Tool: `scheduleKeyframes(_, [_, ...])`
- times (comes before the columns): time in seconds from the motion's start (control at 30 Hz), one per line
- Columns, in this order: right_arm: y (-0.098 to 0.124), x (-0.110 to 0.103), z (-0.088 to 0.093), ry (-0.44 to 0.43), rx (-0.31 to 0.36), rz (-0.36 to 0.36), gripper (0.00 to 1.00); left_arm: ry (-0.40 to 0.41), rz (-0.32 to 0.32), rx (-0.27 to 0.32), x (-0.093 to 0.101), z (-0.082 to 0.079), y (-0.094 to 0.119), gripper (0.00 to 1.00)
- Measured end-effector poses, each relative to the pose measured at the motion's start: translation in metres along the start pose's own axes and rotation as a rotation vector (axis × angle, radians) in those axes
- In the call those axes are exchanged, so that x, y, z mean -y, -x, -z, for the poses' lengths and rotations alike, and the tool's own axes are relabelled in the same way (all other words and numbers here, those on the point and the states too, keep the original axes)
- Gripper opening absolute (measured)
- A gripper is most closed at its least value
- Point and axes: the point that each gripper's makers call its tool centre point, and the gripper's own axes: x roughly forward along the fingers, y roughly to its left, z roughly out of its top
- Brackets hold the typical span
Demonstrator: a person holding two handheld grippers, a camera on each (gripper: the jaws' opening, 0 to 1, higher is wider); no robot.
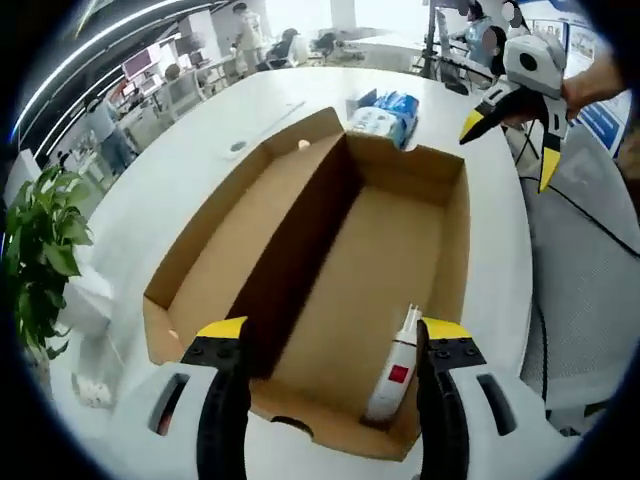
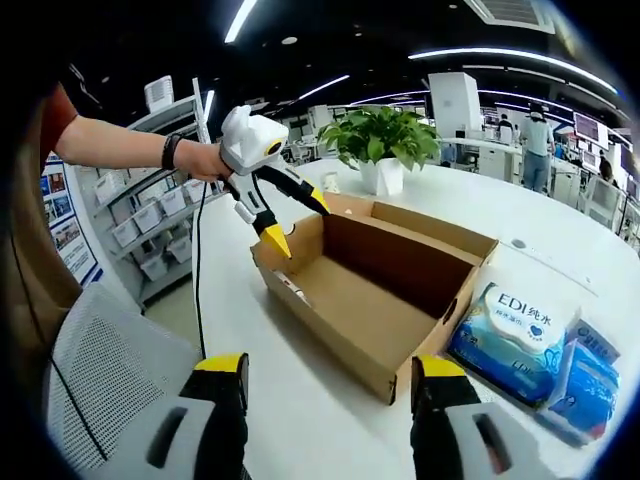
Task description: Operate the shoe box by opening the lid, removing the specified soft item, and placing it in the target area until the item is outside and the box remains undamaged.
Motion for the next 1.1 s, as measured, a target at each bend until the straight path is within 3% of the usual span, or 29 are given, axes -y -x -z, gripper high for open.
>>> scheduleKeyframes(0.23, [0.001,0.002,0.002,-0.007,-0.007,0.003,0.64,-0.109,0.069,-0.081,0.012,0.017,-0.013,0.68])
scheduleKeyframes(0.5, [0.000,0.004,0.005,-0.025,-0.015,0.006,0.64,-0.118,0.111,-0.096,0.012,0.025,-0.022,0.67])
scheduleKeyframes(0.9, [-0.001,0.007,0.011,-0.041,-0.022,0.009,0.64,-0.235,0.181,-0.178,0.019,0.038,-0.036,0.66])
scheduleKeyframes(1.1, [0.000,0.009,0.014,-0.052,-0.025,0.018,0.64,-0.252,0.191,-0.184,0.018,0.036,-0.040,0.69])
